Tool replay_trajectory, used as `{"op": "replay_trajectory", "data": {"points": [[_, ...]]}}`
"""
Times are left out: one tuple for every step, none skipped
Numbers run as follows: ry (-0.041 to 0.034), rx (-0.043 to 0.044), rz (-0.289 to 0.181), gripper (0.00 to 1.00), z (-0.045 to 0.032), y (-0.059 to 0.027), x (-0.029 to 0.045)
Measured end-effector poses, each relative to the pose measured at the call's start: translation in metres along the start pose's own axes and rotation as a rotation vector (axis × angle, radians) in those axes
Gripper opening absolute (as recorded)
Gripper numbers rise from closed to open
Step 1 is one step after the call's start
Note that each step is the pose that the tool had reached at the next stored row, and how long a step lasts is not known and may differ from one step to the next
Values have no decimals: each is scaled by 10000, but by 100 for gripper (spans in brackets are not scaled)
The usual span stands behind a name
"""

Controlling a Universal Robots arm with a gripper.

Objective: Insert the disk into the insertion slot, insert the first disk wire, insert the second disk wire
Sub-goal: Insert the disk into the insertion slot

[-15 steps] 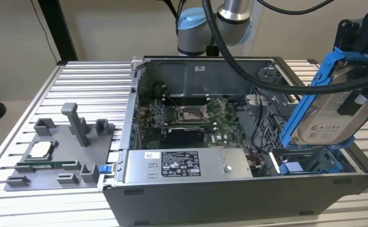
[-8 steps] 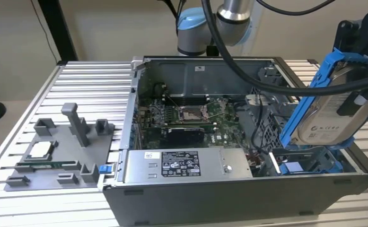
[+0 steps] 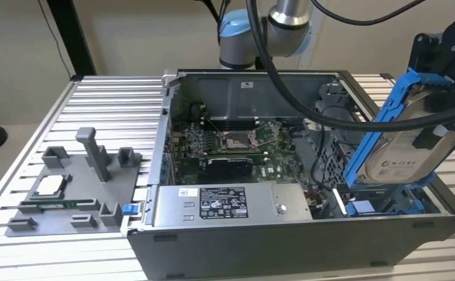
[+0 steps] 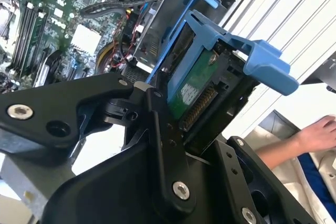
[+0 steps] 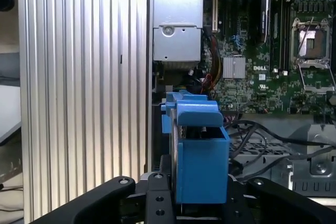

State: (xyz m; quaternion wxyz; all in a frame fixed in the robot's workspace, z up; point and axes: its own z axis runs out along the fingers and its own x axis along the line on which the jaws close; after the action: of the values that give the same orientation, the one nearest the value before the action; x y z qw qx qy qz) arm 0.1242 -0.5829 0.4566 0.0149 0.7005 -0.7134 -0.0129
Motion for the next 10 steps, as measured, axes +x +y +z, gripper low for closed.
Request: {"op": "replay_trajectory", "data": {"points": [[-10,0,-1,0,16,-3,0],[-28,0,-1,0,30,-5,0],[-50,-1,-1,0,42,-7,0],[-76,-1,-2,0,56,-10,0],[-110,-1,-6,0,68,-15,-1],[-143,-2,-5,0,79,-18,-1],[-172,-3,-7,0,90,-22,-1],[-195,-3,-8,0,100,-29,-1],[-209,-3,-9,0,110,-35,-1],[-209,-4,-8,0,115,-37,-1]]}}
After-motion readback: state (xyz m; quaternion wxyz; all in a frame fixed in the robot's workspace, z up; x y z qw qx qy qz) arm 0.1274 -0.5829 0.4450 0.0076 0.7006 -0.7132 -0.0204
